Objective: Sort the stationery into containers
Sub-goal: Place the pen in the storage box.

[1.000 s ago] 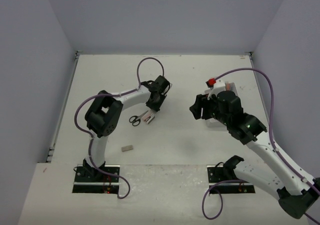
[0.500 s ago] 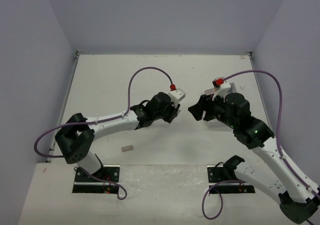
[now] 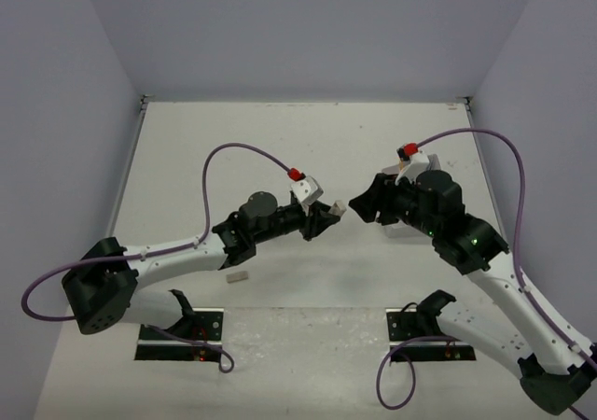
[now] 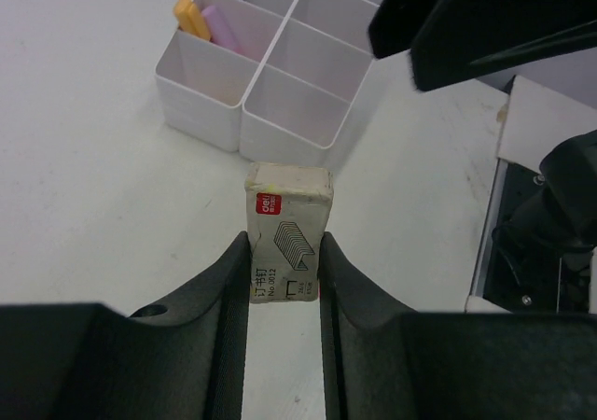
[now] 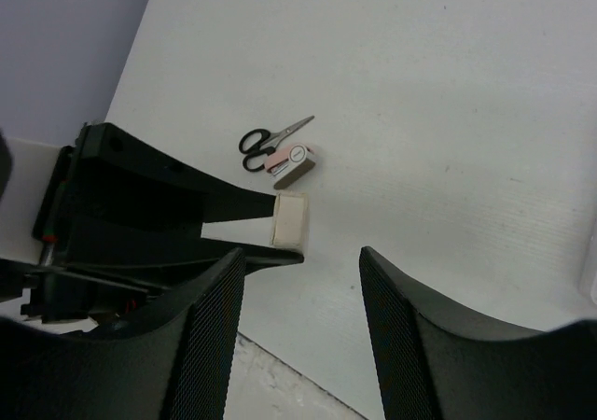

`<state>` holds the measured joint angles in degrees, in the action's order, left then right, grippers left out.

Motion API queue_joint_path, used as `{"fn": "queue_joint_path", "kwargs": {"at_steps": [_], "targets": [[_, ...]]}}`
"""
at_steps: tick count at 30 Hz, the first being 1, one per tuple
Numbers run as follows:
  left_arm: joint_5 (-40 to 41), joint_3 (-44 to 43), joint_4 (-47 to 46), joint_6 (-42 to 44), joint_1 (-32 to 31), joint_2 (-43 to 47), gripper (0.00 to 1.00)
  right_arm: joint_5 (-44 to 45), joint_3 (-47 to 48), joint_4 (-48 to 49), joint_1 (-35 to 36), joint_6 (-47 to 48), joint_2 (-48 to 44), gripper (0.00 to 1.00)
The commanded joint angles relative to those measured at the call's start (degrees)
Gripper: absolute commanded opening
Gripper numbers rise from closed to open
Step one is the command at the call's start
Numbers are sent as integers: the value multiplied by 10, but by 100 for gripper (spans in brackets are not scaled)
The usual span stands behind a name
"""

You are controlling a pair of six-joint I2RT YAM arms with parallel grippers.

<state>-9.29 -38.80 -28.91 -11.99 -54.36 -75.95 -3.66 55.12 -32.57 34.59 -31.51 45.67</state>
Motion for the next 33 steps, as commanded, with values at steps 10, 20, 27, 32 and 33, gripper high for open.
{"fn": "queue_joint_path", "kwargs": {"at_steps": [10, 20, 27, 32, 33], "targets": [[-57, 7, -90, 10, -15, 14, 0, -117, -15, 57, 0, -17, 84, 52], [-49, 4, -83, 17, -15, 1, 0, -123, -31, 55, 3, -6, 90, 39], [-41, -6, -64, 24, -15, -11, 18, -88, -20, 37, 3, 7, 82, 0], [74, -17, -8, -1, -15, -1, 100, 71, 18, -39, -16, 47, 82, 0], [101, -23, 28, -7, -15, 4, 100, 112, 24, -55, -34, 48, 84, 0]]}}
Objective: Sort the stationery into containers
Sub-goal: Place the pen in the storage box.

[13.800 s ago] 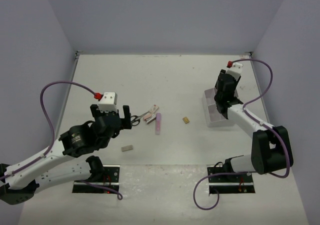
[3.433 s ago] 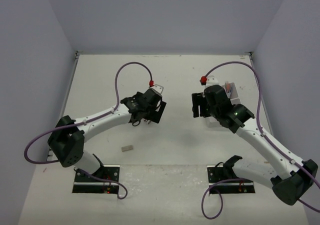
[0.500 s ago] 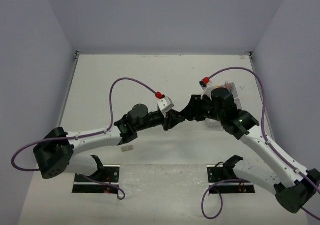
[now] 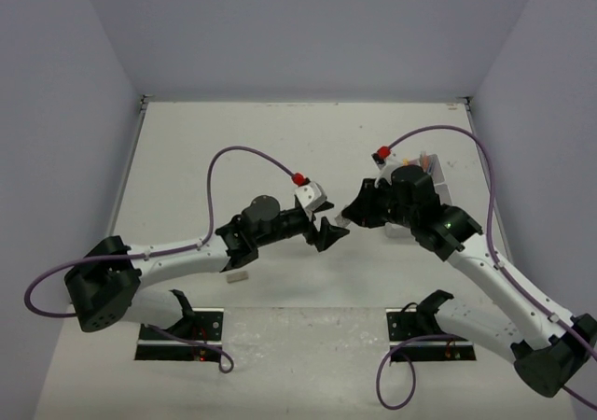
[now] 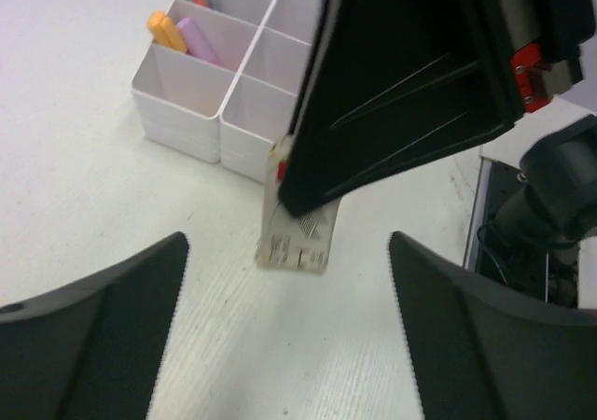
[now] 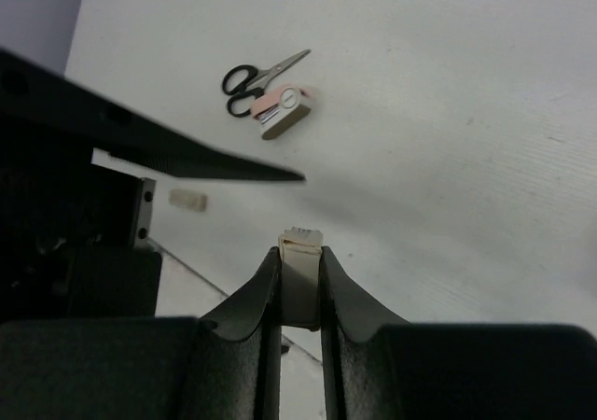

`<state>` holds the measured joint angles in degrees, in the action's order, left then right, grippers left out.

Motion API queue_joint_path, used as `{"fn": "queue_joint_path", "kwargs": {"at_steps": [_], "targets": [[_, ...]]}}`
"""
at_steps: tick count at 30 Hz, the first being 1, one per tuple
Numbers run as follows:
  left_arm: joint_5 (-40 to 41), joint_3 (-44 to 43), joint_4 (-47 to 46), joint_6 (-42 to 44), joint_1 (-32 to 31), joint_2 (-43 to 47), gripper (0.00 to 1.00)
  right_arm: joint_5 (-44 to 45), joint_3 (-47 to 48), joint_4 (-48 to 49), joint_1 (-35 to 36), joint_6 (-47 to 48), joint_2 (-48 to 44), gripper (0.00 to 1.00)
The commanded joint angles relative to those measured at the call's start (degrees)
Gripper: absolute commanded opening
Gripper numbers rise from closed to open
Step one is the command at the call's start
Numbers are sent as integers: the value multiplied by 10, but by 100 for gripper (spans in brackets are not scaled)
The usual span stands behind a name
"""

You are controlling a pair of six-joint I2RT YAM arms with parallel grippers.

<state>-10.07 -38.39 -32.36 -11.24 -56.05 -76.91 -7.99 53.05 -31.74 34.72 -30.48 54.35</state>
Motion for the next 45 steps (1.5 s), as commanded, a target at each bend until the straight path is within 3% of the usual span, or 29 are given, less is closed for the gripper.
{"fn": "queue_joint_path", "kwargs": {"at_steps": [1, 3, 5, 6, 12, 17, 21, 33, 37, 45], "targets": [[148, -31, 92, -30, 2, 19, 100, 184, 48, -74, -55, 45, -1, 0], [236, -42, 168, -74, 2, 35, 100, 228, 54, -87, -96, 62, 6, 0], [315, -65, 266, -126, 2, 61, 100, 333, 59, -97, -114, 100, 22, 0], [339, -75, 360, -149, 2, 72, 100, 364, 60, -98, -116, 116, 30, 0], [336, -101, 559, -202, 2, 183, 100, 428, 29, -45, -126, 245, 45, 0], [347, -104, 637, -193, 2, 260, 100, 419, -9, -4, -147, 333, 38, 0], [313, -124, 659, -171, 2, 278, 100, 384, -24, 16, -188, 357, 50, 0], [296, -111, 666, -149, 2, 326, 100, 435, -28, 30, -221, 359, 130, 1], [298, -110, 668, -150, 2, 323, 100, 449, -23, 25, -222, 346, 131, 36], [306, -112, 668, -168, 2, 293, 100, 377, 8, -8, -221, 317, 83, 50]]}}
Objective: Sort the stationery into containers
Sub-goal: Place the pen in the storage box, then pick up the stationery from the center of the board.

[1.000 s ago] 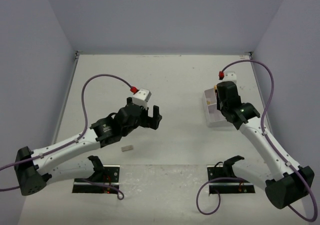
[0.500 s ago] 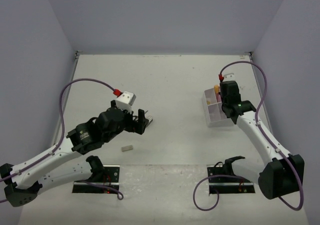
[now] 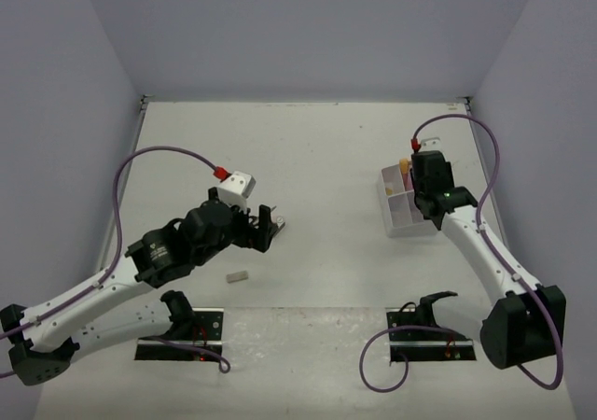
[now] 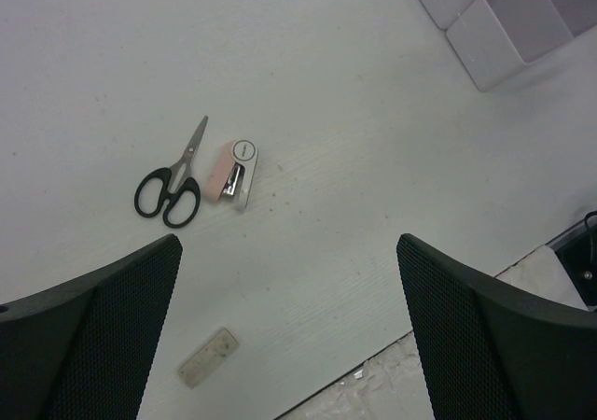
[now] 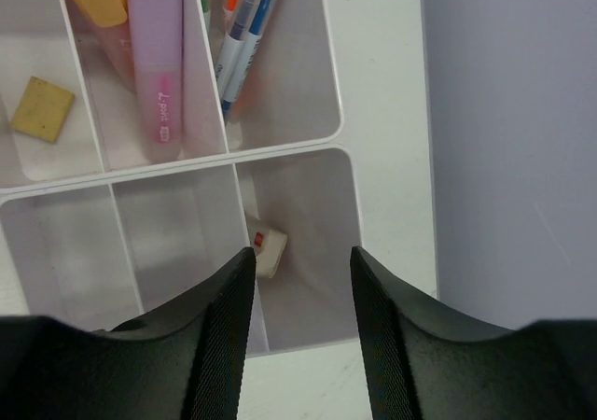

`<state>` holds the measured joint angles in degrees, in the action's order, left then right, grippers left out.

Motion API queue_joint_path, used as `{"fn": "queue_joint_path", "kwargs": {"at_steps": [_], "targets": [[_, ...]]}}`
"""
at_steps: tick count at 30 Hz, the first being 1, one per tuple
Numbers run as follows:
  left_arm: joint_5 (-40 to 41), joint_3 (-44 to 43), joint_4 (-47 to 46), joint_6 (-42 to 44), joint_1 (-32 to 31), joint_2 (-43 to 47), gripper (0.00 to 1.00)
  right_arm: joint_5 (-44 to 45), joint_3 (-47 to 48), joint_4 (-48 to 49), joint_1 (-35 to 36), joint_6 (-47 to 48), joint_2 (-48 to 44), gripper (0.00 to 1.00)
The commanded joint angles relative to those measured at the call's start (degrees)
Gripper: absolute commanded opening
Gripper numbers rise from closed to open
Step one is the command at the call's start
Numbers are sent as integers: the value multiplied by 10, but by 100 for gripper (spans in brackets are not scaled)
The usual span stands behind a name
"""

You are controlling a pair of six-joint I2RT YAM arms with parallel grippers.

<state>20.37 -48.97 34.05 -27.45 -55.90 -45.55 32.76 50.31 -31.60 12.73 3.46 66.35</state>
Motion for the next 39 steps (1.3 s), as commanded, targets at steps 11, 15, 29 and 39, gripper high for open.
{"fn": "queue_joint_path", "kwargs": {"at_steps": [11, 15, 29, 39], "targets": [[38, -4, -83, -107, 68, -270, 100, -243, 23, 25, 56, -214, -243, 99], [49, -54, -86, -103, 82, -353, 100, -314, -9, 35, 56, -218, -293, 99], [-142, -101, -79, 37, 121, -494, 90, -471, -15, 21, 57, -223, -341, 99], [-160, -104, -66, 53, 121, -521, 78, -493, -23, 21, 61, -219, -359, 99]]}}
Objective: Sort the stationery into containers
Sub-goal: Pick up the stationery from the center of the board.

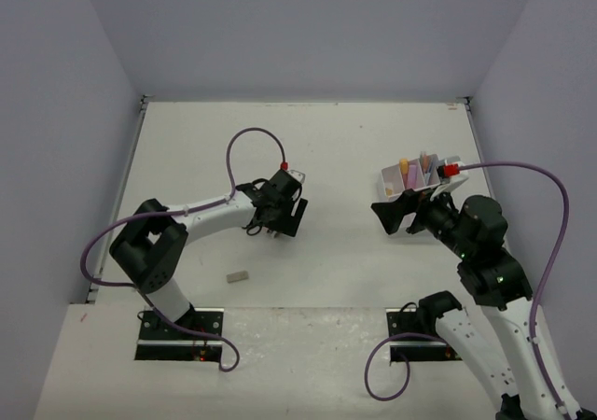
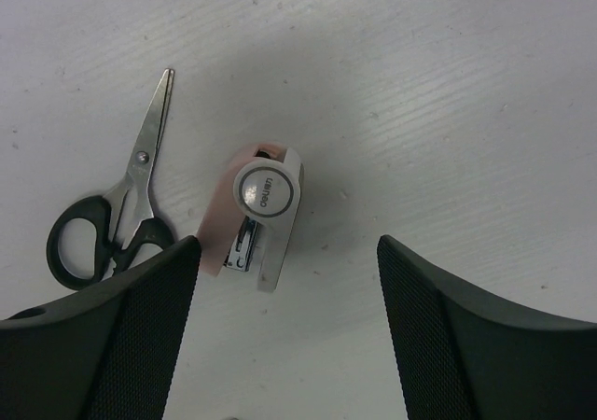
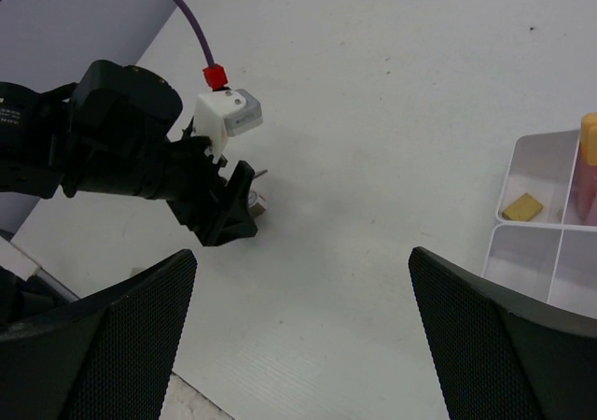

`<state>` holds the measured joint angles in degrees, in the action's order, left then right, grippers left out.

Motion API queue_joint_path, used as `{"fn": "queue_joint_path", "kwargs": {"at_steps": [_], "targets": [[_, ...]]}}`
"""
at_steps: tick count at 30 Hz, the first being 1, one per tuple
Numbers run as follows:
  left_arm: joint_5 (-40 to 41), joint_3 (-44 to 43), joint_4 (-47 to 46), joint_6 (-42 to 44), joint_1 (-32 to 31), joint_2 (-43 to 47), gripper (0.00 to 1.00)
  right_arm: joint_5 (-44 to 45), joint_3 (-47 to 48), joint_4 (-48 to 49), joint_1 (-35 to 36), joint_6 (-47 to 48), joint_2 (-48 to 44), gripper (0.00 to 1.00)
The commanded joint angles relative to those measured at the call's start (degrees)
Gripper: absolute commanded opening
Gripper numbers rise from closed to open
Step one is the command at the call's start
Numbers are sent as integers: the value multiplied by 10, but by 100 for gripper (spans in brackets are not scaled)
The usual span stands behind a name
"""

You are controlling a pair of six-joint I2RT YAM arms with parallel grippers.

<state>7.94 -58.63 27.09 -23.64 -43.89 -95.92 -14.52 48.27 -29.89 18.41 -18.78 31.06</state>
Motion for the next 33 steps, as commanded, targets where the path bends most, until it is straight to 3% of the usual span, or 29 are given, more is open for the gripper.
{"fn": "queue_joint_path", "kwargs": {"at_steps": [1, 2, 4, 6, 12, 21, 26, 28, 33], "targets": [[-30, -5, 4, 14, 1, -18, 78, -20, -2, 4, 4, 4, -5, 99], [-21, -4, 5, 12, 1, -19, 80, -21, -2, 4, 5, 4, -4, 99], [21, -12, 17, 6, 2, -27, 92, -27, -1, 4, 6, 4, -3, 99], [50, -27, 28, 1, 5, -37, 93, -31, -2, 5, 7, 4, 1, 99], [35, -29, 3, 15, 6, -30, 96, -24, -2, -1, 10, 7, 2, 99], [5, -3, -19, 15, 8, -48, 67, -23, -1, -1, 12, 7, 4, 99], [-1, 0, -20, 14, 8, -47, 26, -28, -4, 6, 12, -9, 2, 99], [-4, 3, -23, 12, 7, -41, 4, -29, -5, 6, 12, -45, -2, 99], [-25, 43, -108, 17, -17, 42, 0, -80, -14, 32, 12, -69, -8, 99]]}}
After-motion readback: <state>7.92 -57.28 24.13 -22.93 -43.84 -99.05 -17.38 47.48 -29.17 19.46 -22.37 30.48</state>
